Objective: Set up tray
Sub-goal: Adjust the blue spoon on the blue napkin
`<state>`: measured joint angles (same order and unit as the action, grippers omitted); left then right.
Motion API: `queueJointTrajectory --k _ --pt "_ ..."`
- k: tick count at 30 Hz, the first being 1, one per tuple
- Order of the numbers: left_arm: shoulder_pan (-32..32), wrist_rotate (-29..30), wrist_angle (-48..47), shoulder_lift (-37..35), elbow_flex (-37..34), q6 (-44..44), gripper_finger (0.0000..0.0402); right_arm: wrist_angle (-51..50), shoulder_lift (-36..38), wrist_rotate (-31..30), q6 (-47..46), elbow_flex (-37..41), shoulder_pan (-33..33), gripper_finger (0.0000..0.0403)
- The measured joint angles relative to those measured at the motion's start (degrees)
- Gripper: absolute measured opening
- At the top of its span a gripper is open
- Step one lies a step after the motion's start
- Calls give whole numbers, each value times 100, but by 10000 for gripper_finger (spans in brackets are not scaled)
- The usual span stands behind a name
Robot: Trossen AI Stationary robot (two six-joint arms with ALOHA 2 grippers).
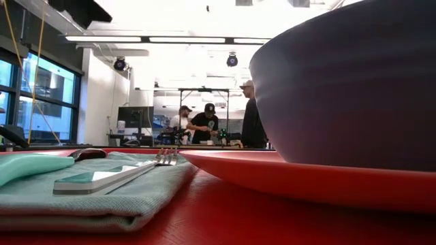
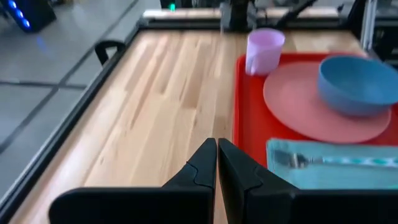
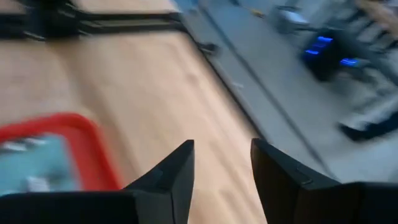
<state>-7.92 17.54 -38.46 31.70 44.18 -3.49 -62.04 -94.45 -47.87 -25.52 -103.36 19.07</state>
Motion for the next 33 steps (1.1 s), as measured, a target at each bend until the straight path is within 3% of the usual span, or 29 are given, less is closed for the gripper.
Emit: queueJointTrajectory --k 4,8,13,19,27,33 --pt "0 2 -347 269 0 -295 46 -1274 636 -713 -664 412 -31 143" --pt "2 -18 -634 707 -3 -732 46 -1619 1475 -941 -1411 1435 -128 153" --pt "-8 -435 -327 1391 -355 -1216 46 -958 2599 -791 -1797 3054 -246 165" --pt "-181 -1195 845 2219 -964 -1705 46 264 3647 -615 -1441 4359 -267 175" --pt "-694 -1276 2037 2655 -964 -1738 53 1280 4243 -43 -805 4923 -252 186" --pt "-1311 -1151 2035 2893 -964 -1781 131 1278 4202 2 -523 4995 -245 197"
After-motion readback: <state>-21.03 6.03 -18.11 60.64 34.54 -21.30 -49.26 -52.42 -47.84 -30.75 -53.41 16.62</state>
